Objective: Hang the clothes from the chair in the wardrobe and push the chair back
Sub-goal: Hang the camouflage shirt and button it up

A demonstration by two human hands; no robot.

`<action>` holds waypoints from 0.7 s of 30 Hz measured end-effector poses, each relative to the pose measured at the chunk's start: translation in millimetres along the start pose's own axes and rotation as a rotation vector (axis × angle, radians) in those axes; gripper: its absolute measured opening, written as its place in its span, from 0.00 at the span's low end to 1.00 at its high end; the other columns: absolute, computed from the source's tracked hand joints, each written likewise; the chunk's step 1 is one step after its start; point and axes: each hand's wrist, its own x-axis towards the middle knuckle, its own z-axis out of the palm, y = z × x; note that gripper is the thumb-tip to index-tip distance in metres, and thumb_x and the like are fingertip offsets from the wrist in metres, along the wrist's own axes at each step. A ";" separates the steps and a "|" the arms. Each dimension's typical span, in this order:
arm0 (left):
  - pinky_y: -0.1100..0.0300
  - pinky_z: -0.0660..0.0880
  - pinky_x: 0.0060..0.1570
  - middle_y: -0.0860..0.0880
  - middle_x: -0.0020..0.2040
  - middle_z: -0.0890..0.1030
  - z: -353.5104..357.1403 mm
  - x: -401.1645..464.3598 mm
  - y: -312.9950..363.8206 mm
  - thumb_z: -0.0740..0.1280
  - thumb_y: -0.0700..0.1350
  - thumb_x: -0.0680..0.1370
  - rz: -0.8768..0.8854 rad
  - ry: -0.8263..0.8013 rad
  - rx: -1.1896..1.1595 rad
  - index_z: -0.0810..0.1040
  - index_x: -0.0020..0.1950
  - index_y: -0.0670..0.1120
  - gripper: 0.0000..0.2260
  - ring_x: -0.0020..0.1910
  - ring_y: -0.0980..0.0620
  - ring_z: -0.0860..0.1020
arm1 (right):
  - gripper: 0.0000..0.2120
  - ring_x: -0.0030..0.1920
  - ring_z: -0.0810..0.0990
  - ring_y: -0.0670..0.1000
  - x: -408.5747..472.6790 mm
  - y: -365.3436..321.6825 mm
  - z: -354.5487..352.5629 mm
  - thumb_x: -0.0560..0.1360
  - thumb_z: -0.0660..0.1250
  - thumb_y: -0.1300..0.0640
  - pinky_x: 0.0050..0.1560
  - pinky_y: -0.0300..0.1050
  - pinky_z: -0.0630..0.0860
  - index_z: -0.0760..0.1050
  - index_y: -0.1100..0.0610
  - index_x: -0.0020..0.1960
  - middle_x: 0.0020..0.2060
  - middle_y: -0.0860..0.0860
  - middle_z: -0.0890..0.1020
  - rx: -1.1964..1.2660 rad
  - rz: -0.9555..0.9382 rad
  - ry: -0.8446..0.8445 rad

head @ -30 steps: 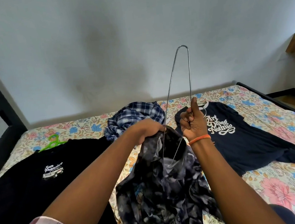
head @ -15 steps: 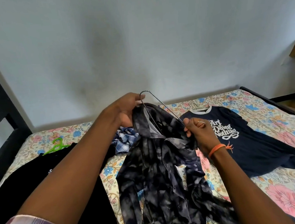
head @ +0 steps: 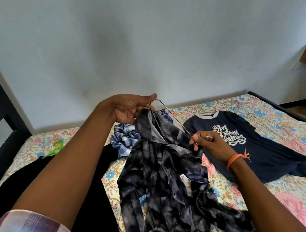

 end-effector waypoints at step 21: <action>0.49 0.76 0.44 0.45 0.48 0.81 106.0 0.2 -23.3 0.66 0.44 0.79 0.605 0.811 1.115 0.79 0.51 0.44 0.05 0.47 0.42 0.79 | 0.11 0.51 0.71 0.58 19.0 -25.1 45.1 0.74 0.60 0.62 0.51 0.61 0.70 0.65 0.45 0.43 0.45 0.48 0.74 -1.062 -0.023 0.024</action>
